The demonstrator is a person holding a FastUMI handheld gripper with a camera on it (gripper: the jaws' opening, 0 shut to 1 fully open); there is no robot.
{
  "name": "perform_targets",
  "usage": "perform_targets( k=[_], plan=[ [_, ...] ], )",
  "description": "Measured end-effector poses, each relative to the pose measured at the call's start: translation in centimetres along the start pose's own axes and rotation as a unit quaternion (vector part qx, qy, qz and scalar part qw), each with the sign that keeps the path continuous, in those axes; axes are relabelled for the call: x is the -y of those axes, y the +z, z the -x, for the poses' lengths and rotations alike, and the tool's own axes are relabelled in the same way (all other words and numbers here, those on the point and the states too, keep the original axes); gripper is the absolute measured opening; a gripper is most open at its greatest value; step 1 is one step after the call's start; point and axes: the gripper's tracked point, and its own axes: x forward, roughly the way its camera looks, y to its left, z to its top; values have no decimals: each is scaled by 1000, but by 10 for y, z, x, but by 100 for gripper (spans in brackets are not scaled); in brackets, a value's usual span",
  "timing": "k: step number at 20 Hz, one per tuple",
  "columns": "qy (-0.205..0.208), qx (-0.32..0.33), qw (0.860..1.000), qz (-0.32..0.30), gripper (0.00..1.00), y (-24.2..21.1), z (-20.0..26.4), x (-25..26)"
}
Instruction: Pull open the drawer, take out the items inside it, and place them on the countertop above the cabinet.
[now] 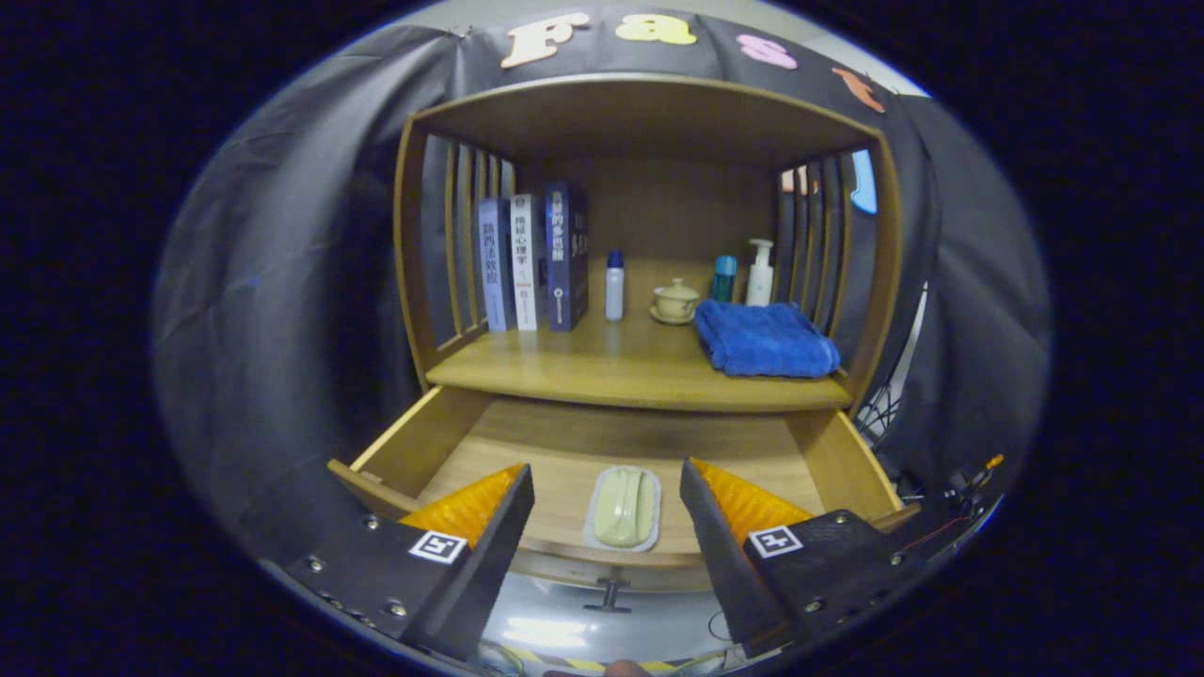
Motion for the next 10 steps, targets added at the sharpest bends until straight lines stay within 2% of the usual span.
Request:
perform_targets(
  k=[5, 10],
  plan=[
    [2, -115, 993, -9, 94, -31, -52, -2],
    [-21, -219, 975, -26, 94, -62, -87, 8]
  ],
)
